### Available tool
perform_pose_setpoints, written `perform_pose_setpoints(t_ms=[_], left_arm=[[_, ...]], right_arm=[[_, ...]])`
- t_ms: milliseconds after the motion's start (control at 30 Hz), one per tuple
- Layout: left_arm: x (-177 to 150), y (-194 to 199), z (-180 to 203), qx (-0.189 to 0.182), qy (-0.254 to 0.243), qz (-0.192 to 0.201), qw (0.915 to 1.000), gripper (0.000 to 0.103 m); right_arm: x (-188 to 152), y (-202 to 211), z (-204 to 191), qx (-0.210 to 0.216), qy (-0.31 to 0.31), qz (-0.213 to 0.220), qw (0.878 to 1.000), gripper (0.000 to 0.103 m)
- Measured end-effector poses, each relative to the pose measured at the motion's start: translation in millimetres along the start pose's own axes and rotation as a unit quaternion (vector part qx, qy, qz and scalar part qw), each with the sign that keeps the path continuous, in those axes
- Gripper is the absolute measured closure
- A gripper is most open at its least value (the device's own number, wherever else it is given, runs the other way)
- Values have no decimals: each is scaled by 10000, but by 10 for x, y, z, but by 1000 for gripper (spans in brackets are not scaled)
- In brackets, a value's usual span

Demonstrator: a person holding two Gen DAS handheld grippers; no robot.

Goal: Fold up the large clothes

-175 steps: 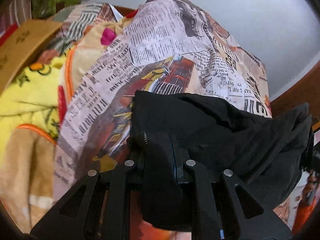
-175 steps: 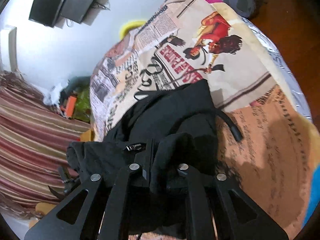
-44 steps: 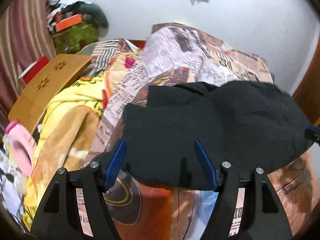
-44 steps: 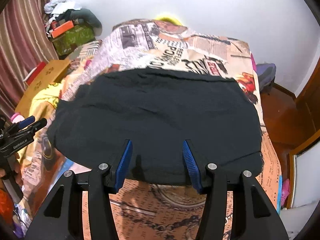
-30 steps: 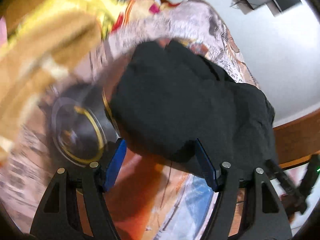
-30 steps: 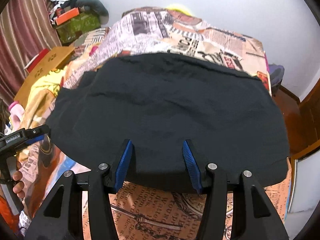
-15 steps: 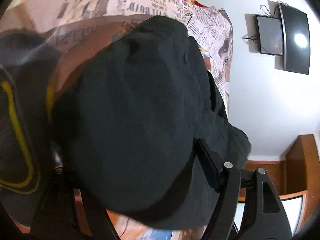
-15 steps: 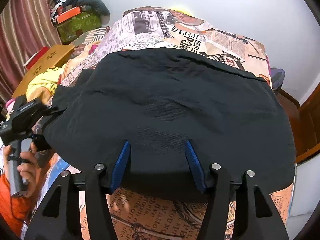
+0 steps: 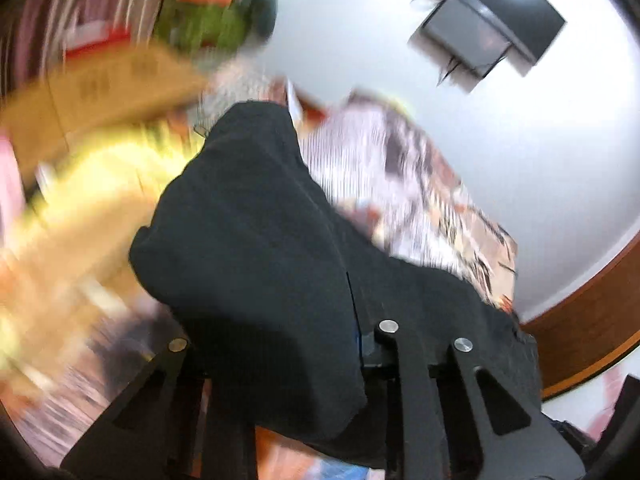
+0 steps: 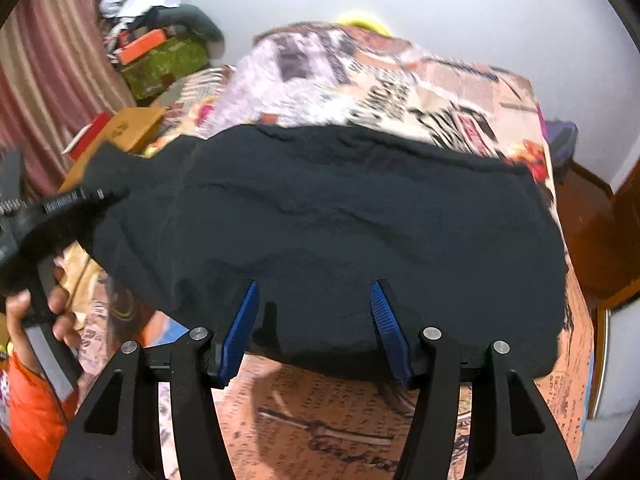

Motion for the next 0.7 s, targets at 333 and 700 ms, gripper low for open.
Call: perform_pose_setpoints(t_ms=[333,700], left_arm=[[403,730,438,268,-1424,929,9851,81],[-57,747,1137,-284,-2073,630,9758,81]], right_arm=[[-115,-803,-1049,1211,273,-835,9887,48],[-68,-233,-259,741,-70,-309,9967,49]])
Point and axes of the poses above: each gripper's, at about its wrist camera, not at the fingertips, and y roughly against the way its jaws point, z to its right, x to its top, the point moved 9 cm from there along -y, roughly the way its jaws point, and after that the axes turned 2 degrees about y, right-handed, at the moved point
